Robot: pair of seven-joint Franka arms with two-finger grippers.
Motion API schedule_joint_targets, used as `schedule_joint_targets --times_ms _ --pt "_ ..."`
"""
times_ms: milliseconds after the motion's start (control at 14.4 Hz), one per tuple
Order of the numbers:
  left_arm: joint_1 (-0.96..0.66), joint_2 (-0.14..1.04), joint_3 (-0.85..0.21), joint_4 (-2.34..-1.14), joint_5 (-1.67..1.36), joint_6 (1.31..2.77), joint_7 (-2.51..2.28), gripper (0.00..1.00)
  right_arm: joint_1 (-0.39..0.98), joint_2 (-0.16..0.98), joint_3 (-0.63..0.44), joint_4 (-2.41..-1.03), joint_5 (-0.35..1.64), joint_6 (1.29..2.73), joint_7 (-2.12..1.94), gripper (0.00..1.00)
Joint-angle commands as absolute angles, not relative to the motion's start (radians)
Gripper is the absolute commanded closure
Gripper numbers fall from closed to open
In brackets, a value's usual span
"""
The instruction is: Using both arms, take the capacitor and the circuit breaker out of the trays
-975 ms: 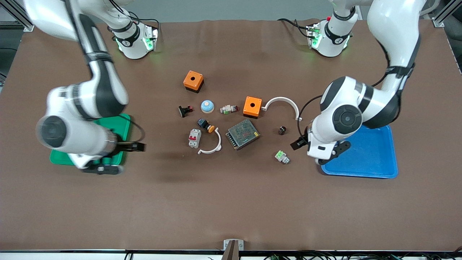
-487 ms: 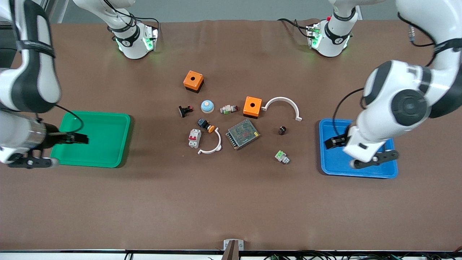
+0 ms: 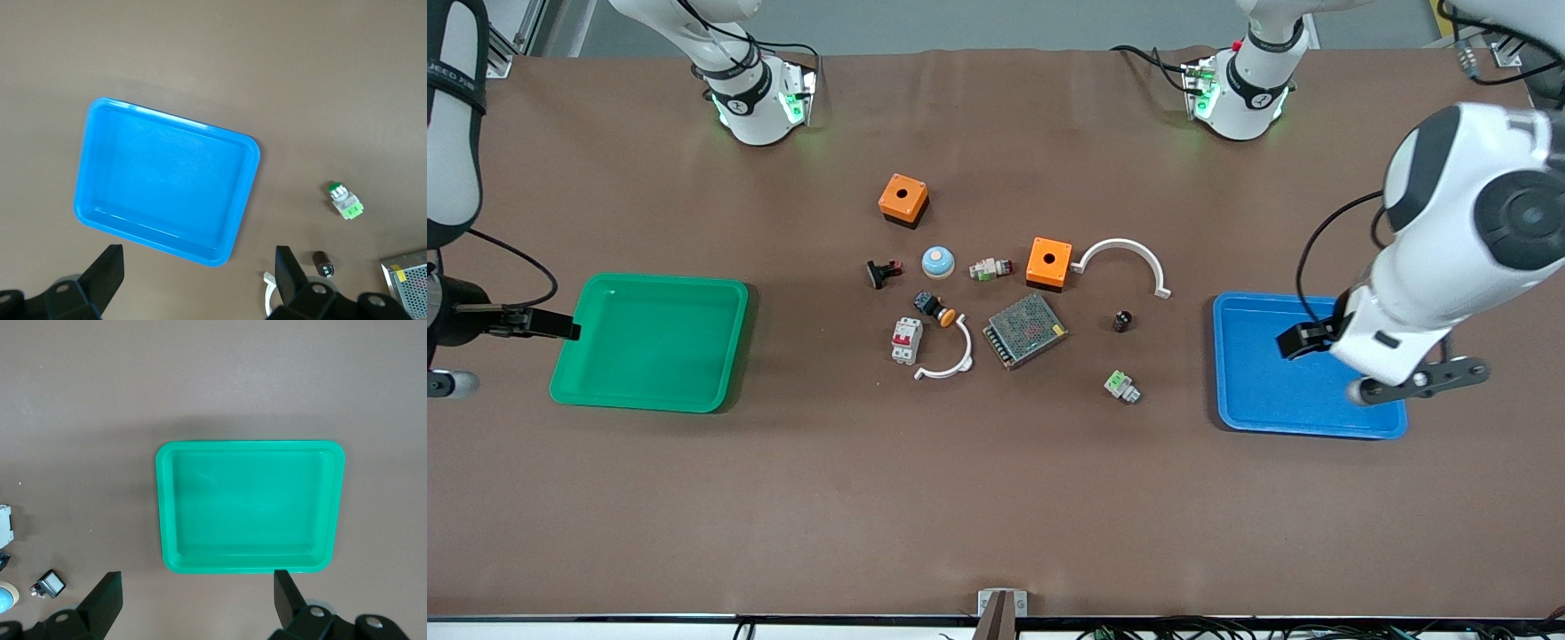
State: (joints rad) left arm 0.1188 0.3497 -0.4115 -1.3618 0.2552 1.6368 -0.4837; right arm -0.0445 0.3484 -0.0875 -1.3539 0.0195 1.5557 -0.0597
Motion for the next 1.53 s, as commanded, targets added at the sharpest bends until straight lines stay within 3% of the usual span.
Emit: schedule_joint_targets --times_ms 0,418,557,766,1044,1462 --pt "0.144 0.272 -0.414 -1.37 0.272 1.582 -0.408 0.0 -0.054 0.348 -0.066 -1.345 0.023 1.551 -0.054 0.0" --pt "0.262 0.157 -0.42 -1.374 0.161 1.519 -0.143 0.0 0.014 0.267 -0.061 -1.393 0.014 1.532 -0.055 0.0" --pt "0.224 0.108 -0.376 -1.388 0.15 1.482 -0.124 0.0 0.011 0.241 -0.061 -1.41 0.02 1.528 -0.054 0.0" --pt "0.072 0.017 -0.182 -1.483 0.041 1.48 -0.111 0.0 0.006 0.166 -0.067 -1.504 0.023 1.549 -0.054 0.0" --pt "-0.007 -0.144 -0.1 -1.675 0.009 1.525 -0.106 0.0 -0.009 0.023 -0.069 -1.716 0.025 1.656 -0.054 0.0" --pt "-0.028 -0.183 -0.083 -1.7 0.009 1.525 -0.1 0.0 -0.012 -0.061 -0.069 -1.766 0.021 1.638 -0.054 0.0"
